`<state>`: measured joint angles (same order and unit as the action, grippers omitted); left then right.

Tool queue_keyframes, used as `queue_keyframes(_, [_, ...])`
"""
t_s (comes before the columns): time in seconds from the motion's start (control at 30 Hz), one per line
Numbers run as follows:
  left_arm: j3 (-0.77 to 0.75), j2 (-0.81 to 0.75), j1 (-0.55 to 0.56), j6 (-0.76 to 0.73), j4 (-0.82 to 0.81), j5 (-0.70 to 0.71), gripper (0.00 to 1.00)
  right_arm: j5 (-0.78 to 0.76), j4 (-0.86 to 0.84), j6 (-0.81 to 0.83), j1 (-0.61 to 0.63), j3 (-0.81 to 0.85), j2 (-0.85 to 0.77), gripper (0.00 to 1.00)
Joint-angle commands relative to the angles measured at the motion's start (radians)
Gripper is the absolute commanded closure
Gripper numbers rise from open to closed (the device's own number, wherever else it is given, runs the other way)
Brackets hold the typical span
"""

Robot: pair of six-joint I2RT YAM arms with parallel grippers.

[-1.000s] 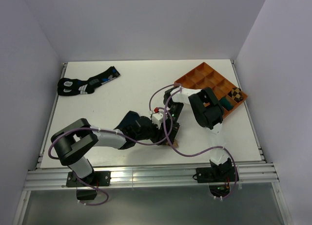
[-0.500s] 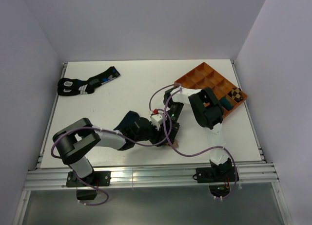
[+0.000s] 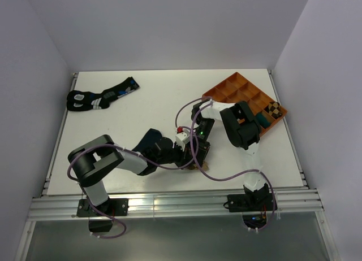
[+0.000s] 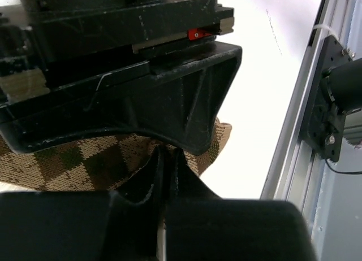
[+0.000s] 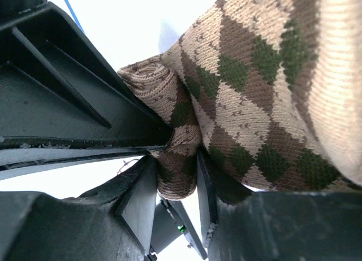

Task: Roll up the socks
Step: Roll the sock at the center of the board.

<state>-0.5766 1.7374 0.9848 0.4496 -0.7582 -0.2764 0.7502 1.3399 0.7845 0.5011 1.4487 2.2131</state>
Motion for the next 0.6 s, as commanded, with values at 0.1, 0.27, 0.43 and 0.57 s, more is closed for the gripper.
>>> queue_keyframes(0.1, [0.076,0.082,0.012,0.05,0.074,-0.026,1.0,-0.022,-0.203,-0.051,-0.007,-0.031,-0.067,0.57])
queue_keyframes(0.27, [0.106,0.122,0.012,0.096,0.017,-0.032,1.0,-0.015,-0.24,-0.071,-0.038,-0.054,-0.173,0.53])
queue_keyframes(0.43, [0.142,0.163,0.008,0.164,-0.079,-0.046,1.0,-0.018,-0.283,-0.08,-0.111,-0.074,-0.301,0.5])
queue_keyframes(0.57, [0.172,0.211,-0.003,0.21,-0.161,-0.069,1.0,-0.021,-0.311,-0.045,-0.154,-0.128,-0.386,0.5])
